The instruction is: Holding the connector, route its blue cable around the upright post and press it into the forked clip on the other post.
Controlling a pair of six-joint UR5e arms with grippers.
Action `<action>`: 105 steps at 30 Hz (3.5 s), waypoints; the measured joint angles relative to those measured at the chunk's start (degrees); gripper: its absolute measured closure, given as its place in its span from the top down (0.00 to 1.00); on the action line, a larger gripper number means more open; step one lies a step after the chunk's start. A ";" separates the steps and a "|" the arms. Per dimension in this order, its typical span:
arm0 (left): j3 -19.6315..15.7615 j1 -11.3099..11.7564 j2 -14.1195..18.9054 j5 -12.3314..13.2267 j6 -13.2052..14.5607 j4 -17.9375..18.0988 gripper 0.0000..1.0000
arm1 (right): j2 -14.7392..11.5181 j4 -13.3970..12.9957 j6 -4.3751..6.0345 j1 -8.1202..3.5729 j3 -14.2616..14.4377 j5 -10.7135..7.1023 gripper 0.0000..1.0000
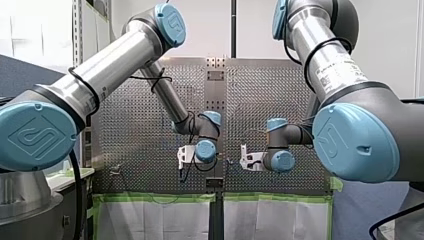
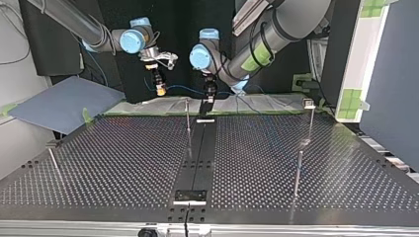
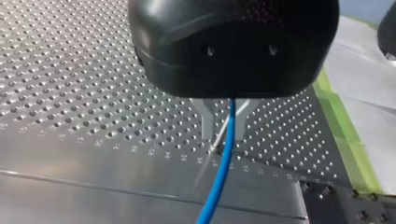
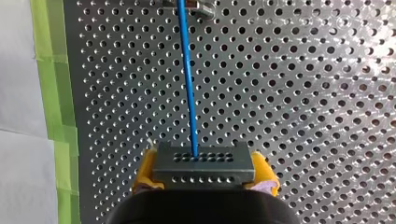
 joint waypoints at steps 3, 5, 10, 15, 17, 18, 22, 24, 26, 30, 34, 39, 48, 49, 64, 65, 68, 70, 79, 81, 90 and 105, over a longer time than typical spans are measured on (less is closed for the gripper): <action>-0.01 -0.04 -0.01 0.13 -0.32 0.00 0.26 | 0.00 0.06 0.00 -0.02 0.01 -0.02 0.00; -0.01 -0.07 -0.01 0.25 -0.50 0.00 0.28 | 0.00 0.08 0.00 -0.02 0.01 -0.03 0.00; -0.01 -0.15 -0.02 0.72 -0.62 0.00 0.25 | 0.00 0.06 0.00 -0.04 0.04 -0.03 0.00; -0.01 -0.29 -0.02 1.02 0.10 -0.01 0.25 | 0.00 -0.03 -0.01 -0.04 0.04 -0.02 0.00; 0.00 -0.35 -0.02 1.09 0.90 -0.10 0.25 | 0.00 -0.10 0.00 -0.10 0.02 0.00 0.00; 0.00 -0.37 -0.02 1.12 1.29 -0.19 0.25 | 0.00 -0.14 0.00 -0.14 0.01 0.00 0.00; -0.01 -0.42 -0.03 1.39 3.08 -0.87 0.27 | 0.00 -0.51 0.00 -0.38 0.00 0.03 0.00; -0.01 -0.43 -0.04 1.53 3.96 -1.12 0.27 | 0.00 -0.60 0.00 -0.49 0.01 0.03 0.00; -0.01 -0.44 -0.03 1.85 4.62 -1.21 0.27 | 0.00 -0.66 0.00 -0.63 0.00 0.03 0.00; -0.02 -0.51 -0.01 2.31 5.21 -1.26 0.27 | 0.00 -0.69 0.00 -0.81 0.00 0.04 0.00; -0.03 -0.52 -0.01 2.43 5.98 -1.39 0.30 | 0.00 -0.68 0.00 -0.89 0.00 0.04 0.00; -0.05 -0.62 0.00 2.55 7.31 -1.95 0.30 | 0.00 -0.70 0.00 -0.94 -0.01 0.04 0.00; -0.03 -0.94 -0.01 4.49 9.36 -2.23 0.25 | 0.00 -1.03 0.12 -1.15 -0.02 0.04 0.00; -0.04 -0.95 -0.01 4.55 9.37 -2.25 0.20 | 0.00 -1.04 0.11 -1.17 -0.02 0.04 0.00; -0.04 -1.05 -0.01 4.44 7.09 -1.77 0.02 | 0.00 -0.90 0.01 -1.34 -0.01 0.04 0.00; -0.06 -1.05 -0.02 4.40 6.67 -1.68 0.02 | 0.00 -0.90 0.01 -1.34 -0.01 0.04 0.00; -0.08 -1.05 -0.02 4.32 5.62 -1.55 0.02 | 0.00 -0.83 0.00 -1.35 -0.01 0.04 0.00; -0.08 -1.05 -0.01 4.27 4.87 -1.52 0.02 | 0.00 -0.76 0.00 -1.35 0.00 0.04 0.00; -0.85 -1.41 -0.05 3.21 1.99 0.26 0.02 | 0.00 -0.61 0.00 -1.32 0.03 0.04 0.00; -1.69 -1.46 -0.06 3.28 1.48 1.31 0.02 | 0.03 -0.61 -0.03 -1.30 0.06 0.04 0.00; -3.16 -1.49 -0.78 4.20 0.74 5.39 0.02 | 0.56 -0.61 -0.25 -1.29 0.15 0.06 0.00; -2.83 -1.09 -3.39 5.72 0.31 7.65 0.02 | 2.96 -2.67 -0.17 -2.49 -0.31 0.08 0.00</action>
